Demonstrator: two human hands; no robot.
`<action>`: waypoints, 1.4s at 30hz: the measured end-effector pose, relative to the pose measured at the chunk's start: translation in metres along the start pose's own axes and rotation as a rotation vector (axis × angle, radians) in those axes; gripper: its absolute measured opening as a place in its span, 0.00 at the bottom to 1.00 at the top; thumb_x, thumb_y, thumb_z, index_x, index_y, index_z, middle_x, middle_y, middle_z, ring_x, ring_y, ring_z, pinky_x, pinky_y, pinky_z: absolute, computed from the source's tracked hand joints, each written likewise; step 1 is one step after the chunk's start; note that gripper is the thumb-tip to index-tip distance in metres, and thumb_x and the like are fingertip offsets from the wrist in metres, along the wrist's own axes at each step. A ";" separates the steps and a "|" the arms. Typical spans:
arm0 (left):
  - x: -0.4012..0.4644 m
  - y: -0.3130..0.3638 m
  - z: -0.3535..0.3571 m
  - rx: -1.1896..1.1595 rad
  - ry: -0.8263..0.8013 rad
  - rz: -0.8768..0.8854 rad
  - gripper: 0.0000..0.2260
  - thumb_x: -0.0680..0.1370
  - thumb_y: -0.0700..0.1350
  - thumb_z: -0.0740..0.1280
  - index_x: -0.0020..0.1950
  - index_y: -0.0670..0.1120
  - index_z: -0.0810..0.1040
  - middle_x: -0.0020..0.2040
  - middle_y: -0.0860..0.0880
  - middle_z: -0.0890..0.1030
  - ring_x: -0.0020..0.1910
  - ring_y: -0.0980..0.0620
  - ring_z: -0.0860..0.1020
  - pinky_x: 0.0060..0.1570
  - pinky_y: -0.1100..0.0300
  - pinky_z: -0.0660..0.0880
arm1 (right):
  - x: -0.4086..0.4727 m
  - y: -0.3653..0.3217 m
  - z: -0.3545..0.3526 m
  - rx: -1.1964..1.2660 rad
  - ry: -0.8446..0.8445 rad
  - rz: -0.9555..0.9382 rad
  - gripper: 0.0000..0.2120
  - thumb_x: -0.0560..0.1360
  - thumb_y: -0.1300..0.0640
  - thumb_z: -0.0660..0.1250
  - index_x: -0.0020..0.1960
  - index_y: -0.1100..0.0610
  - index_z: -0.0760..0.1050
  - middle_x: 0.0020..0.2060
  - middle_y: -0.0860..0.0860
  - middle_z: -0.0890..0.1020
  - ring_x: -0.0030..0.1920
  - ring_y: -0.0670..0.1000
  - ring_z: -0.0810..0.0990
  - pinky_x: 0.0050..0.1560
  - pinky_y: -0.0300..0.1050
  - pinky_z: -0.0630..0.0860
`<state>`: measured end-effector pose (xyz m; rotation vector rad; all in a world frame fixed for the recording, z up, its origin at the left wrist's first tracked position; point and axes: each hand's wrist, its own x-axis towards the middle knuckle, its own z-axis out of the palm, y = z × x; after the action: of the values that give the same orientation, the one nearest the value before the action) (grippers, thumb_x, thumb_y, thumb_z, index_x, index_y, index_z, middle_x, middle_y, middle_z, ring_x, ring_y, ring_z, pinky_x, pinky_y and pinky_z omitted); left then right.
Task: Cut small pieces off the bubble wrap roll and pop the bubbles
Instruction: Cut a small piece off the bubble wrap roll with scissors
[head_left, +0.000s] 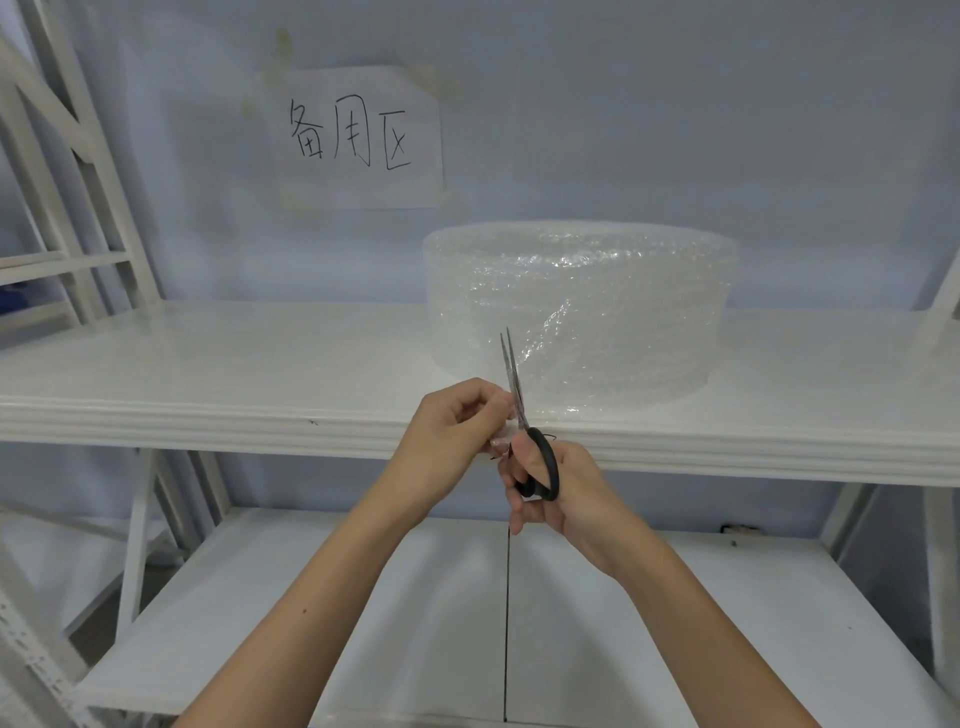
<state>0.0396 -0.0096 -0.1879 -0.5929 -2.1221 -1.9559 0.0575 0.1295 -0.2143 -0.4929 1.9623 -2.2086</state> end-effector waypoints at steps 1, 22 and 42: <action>0.000 -0.001 0.000 -0.002 -0.005 -0.002 0.10 0.80 0.39 0.64 0.40 0.42 0.78 0.32 0.51 0.76 0.33 0.54 0.74 0.38 0.63 0.76 | 0.001 -0.001 0.001 0.007 -0.003 -0.004 0.22 0.67 0.42 0.67 0.39 0.63 0.73 0.31 0.53 0.71 0.28 0.50 0.70 0.29 0.45 0.77; 0.015 0.017 0.000 0.060 0.088 0.004 0.10 0.79 0.42 0.66 0.39 0.43 0.78 0.30 0.53 0.74 0.28 0.59 0.73 0.33 0.65 0.75 | -0.001 0.007 -0.002 0.009 0.049 0.015 0.20 0.65 0.41 0.70 0.31 0.59 0.73 0.30 0.56 0.71 0.26 0.50 0.71 0.29 0.44 0.76; 0.015 0.019 -0.006 0.070 -0.023 -0.006 0.09 0.81 0.39 0.63 0.42 0.41 0.76 0.31 0.51 0.72 0.25 0.62 0.70 0.29 0.72 0.68 | -0.007 -0.003 -0.010 -0.005 -0.071 0.038 0.22 0.68 0.38 0.67 0.31 0.56 0.71 0.34 0.53 0.72 0.30 0.51 0.71 0.32 0.46 0.77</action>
<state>0.0335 -0.0122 -0.1640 -0.6005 -2.1983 -1.8777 0.0612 0.1415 -0.2136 -0.5228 1.9264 -2.1342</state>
